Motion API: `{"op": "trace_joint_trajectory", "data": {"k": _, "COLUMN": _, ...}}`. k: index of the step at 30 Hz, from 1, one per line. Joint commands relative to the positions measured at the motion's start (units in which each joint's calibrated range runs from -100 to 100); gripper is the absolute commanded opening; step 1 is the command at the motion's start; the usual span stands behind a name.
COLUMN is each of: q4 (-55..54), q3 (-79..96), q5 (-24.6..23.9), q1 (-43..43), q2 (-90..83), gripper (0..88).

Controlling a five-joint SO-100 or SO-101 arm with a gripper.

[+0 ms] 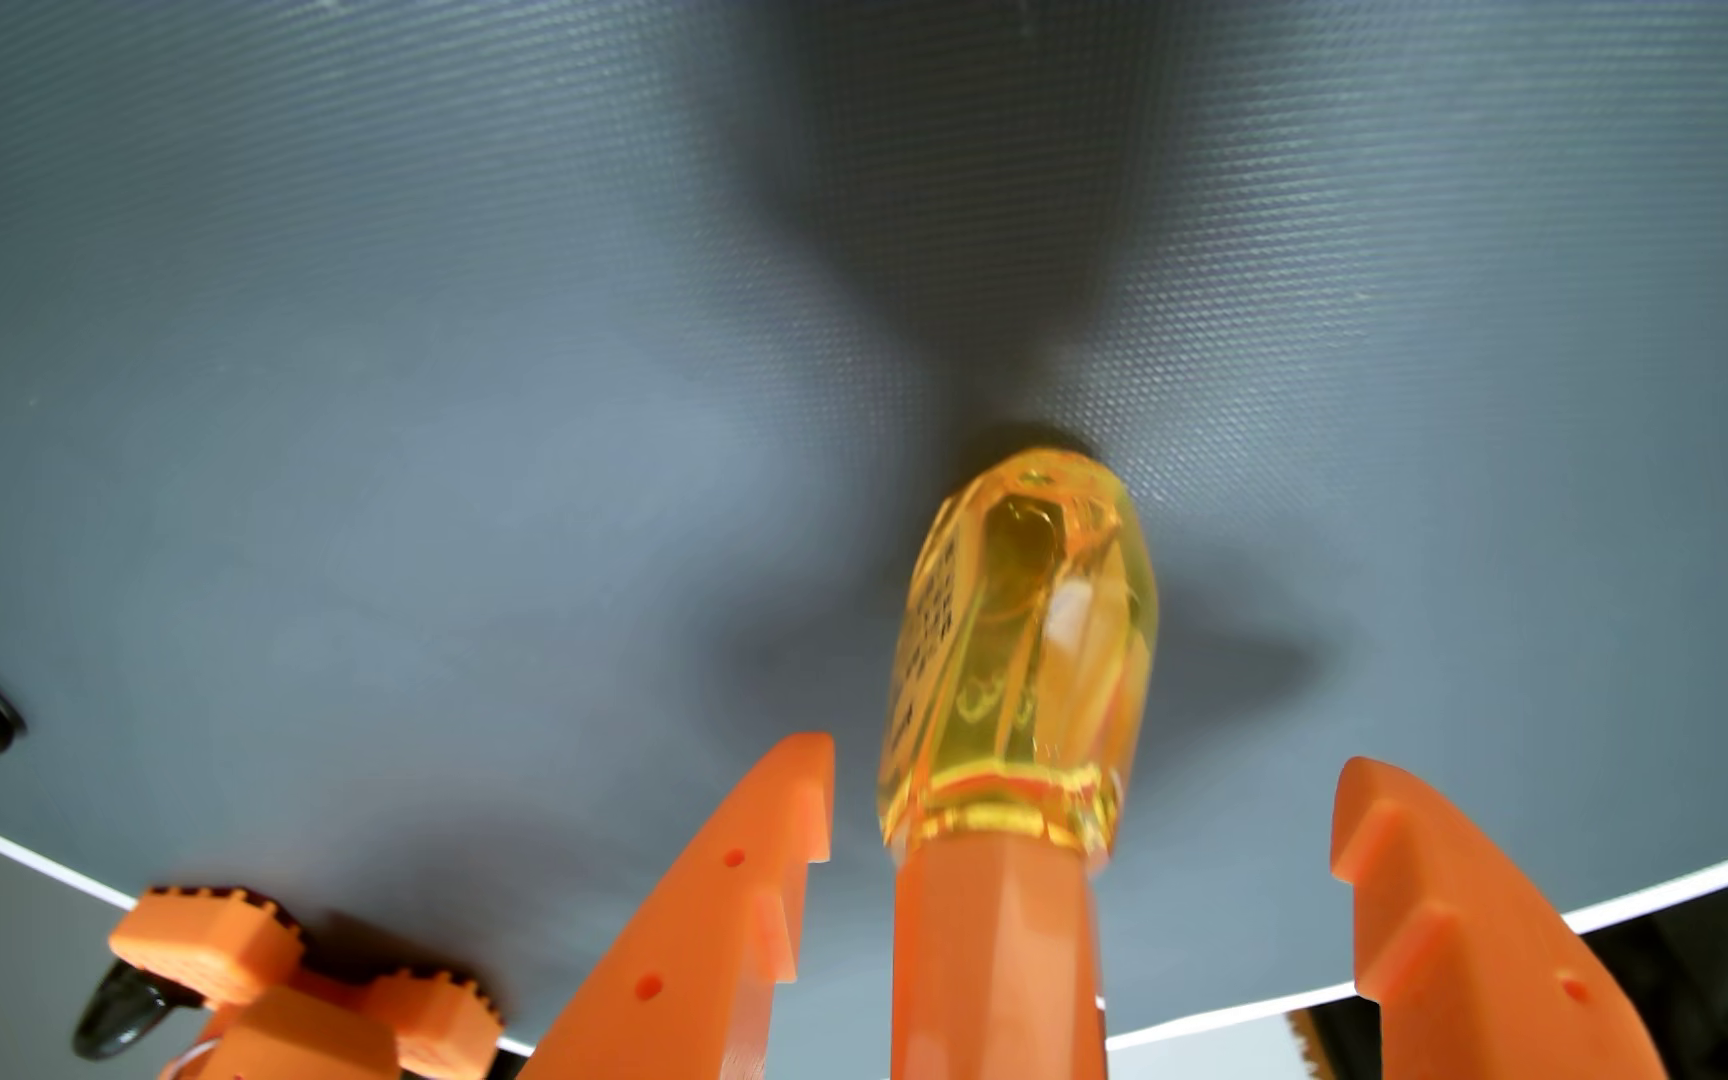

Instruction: Grab the eyedrops

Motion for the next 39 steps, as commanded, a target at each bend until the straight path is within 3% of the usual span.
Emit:
{"op": "trace_joint_trajectory", "data": {"k": 1, "q4": -0.04, "q3": -1.99, "q5": -1.11, "q1": 0.31, "q2": -0.61, "gripper": 27.1}}
{"op": "trace_joint_trajectory", "data": {"k": 12, "q4": 0.56, "q3": -1.81, "q5": -5.35, "q1": -0.27, "q2": -0.61, "gripper": 22.9}}
{"op": "trace_joint_trajectory", "data": {"k": 21, "q4": 0.39, "q3": -1.36, "q5": -7.66, "q1": -3.6, "q2": -0.53, "gripper": 25.6}}
{"op": "trace_joint_trajectory", "data": {"k": 39, "q4": -7.14, "q3": 7.02, "q5": -5.35, "q1": -0.19, "q2": -1.29, "gripper": 25.6}}
